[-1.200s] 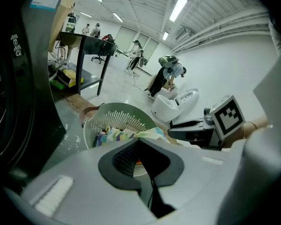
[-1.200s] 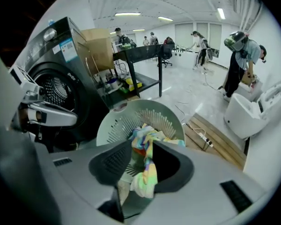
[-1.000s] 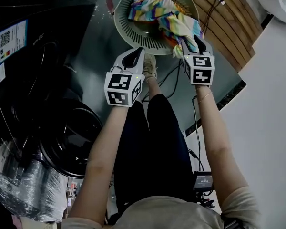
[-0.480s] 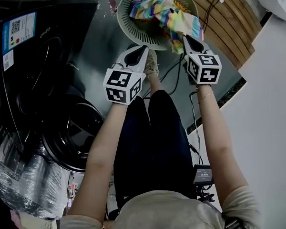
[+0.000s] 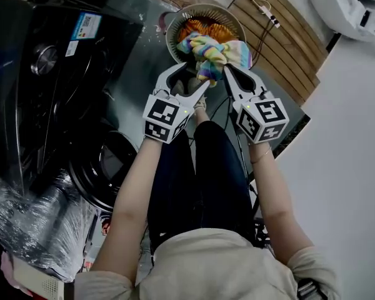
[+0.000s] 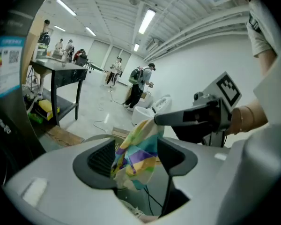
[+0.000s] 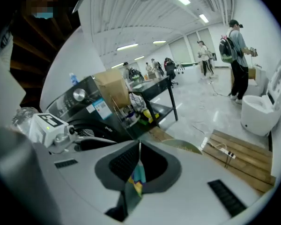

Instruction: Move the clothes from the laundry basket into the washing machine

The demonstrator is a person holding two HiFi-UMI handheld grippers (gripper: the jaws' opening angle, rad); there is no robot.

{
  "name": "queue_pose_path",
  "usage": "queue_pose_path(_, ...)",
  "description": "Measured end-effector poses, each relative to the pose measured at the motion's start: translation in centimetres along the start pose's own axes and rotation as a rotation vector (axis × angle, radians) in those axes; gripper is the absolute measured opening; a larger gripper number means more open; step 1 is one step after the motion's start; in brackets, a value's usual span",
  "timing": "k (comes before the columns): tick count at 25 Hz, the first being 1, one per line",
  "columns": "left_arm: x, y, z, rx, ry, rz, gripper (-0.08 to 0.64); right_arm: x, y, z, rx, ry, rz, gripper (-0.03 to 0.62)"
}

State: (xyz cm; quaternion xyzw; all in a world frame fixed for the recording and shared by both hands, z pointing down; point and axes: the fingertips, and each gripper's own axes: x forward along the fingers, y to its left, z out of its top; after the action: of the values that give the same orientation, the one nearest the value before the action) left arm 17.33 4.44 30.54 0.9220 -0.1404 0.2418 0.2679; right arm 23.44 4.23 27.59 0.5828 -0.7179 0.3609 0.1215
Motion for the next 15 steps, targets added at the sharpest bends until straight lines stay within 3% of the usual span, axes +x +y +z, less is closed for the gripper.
queue_pose_path(7, -4.7, -5.2, 5.5, 0.186, 0.044, -0.124, 0.313, -6.1, 9.7, 8.9, -0.094, -0.106, 0.234, 0.012)
queue_pose_path(12, -8.0, -7.4, 10.4, 0.242, -0.018, -0.179, 0.308, -10.0, 15.6, 14.0, -0.198, -0.176, 0.378, 0.011)
queue_pose_path(13, -8.7, -7.8, 11.2, 0.250, -0.033, -0.183, 0.290, -10.7, 16.6, 14.8, -0.215, -0.192, 0.404, 0.011)
queue_pose_path(15, -10.1, -7.9, 12.7, 0.267, -0.069, -0.157, 0.115, -11.7, 18.0, 16.2, -0.261, -0.221, 0.440, 0.011)
